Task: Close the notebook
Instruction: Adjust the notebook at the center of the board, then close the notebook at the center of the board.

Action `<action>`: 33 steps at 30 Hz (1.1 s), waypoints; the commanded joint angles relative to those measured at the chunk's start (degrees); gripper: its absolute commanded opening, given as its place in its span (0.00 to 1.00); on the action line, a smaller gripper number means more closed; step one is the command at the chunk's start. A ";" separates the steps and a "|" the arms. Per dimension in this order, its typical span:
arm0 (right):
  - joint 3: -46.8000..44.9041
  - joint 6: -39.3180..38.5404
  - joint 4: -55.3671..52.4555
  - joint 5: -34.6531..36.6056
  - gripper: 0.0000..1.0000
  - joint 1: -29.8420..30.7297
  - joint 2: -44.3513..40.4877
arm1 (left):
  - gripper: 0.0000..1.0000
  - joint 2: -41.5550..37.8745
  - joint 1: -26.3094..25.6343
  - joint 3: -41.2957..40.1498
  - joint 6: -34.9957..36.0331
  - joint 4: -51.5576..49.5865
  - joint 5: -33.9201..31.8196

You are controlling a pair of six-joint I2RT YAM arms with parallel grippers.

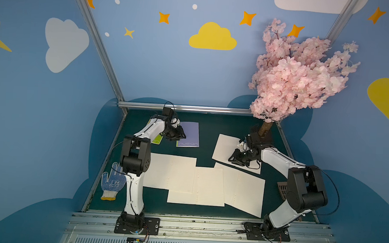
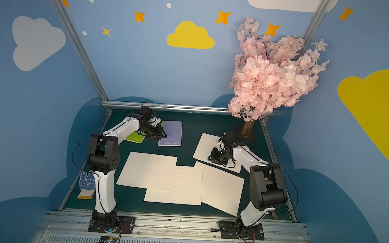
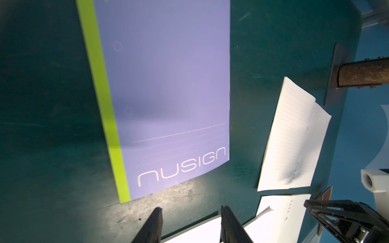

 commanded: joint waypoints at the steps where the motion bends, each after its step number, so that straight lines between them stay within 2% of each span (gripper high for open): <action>1: 0.37 0.32 -3.22 2.48 0.30 -1.88 -0.93 | 0.49 -2.87 -2.33 -1.26 -1.97 0.43 1.59; 9: -0.86 0.46 -4.51 4.53 0.30 -6.80 -2.68 | 0.51 -3.64 -7.73 -2.71 -5.28 3.33 1.74; 20: -1.74 -0.10 -4.77 3.56 0.31 -14.95 -3.18 | 0.54 0.23 -15.08 -2.55 -8.62 6.34 2.15; 33: -2.68 -1.78 -4.66 2.49 0.31 -23.56 -0.59 | 0.57 5.31 -19.99 -0.92 -13.89 8.90 1.79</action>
